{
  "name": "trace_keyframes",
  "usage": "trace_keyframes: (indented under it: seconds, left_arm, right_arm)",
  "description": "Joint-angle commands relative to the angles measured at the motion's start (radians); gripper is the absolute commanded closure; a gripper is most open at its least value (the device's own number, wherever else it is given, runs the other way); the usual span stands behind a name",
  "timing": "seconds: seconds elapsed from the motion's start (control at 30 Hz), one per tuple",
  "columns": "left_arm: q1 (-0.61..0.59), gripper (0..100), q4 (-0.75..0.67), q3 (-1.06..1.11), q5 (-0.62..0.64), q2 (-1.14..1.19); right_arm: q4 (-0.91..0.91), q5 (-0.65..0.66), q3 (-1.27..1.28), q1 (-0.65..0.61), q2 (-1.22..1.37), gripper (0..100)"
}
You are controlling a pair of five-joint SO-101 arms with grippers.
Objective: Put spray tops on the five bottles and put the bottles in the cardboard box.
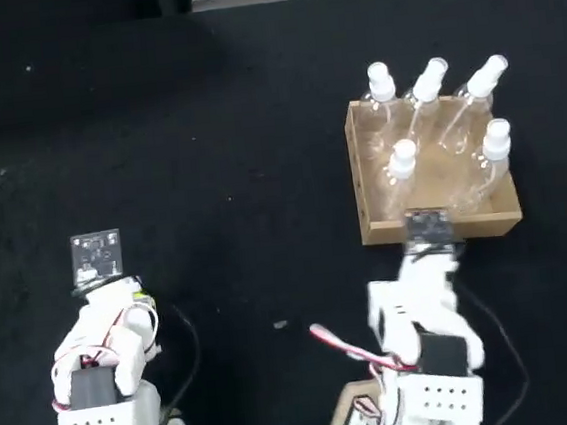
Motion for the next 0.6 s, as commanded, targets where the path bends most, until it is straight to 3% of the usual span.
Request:
trace_keyframes:
  seconds: [0.0, 0.13, 0.27, 0.43, 0.57]
  left_arm:
    - [-0.012, 97, 0.006, 0.024, -0.035, -0.014]
    - [-0.012, 97, 0.098, 0.024, -0.037, -0.014]
    - [-0.010, 97, 0.124, 0.024, -0.037, -0.015]
    - [-0.005, 97, 0.124, 0.024, -0.037, -0.015]
    - [-0.015, 97, 0.124, 0.024, -0.037, -0.015]
  right_arm:
    - [0.009, -0.003, -0.005, -0.270, -0.059, 98.7]
    - [0.011, -0.002, -0.005, -0.539, -0.059, 98.7]
    - [0.011, 0.000, -0.005, -0.690, -0.059, 98.7]
    - [0.011, 0.000, -0.005, -0.644, -0.059, 98.7]
    - [0.020, 0.003, -0.007, -0.387, -0.093, 98.7]
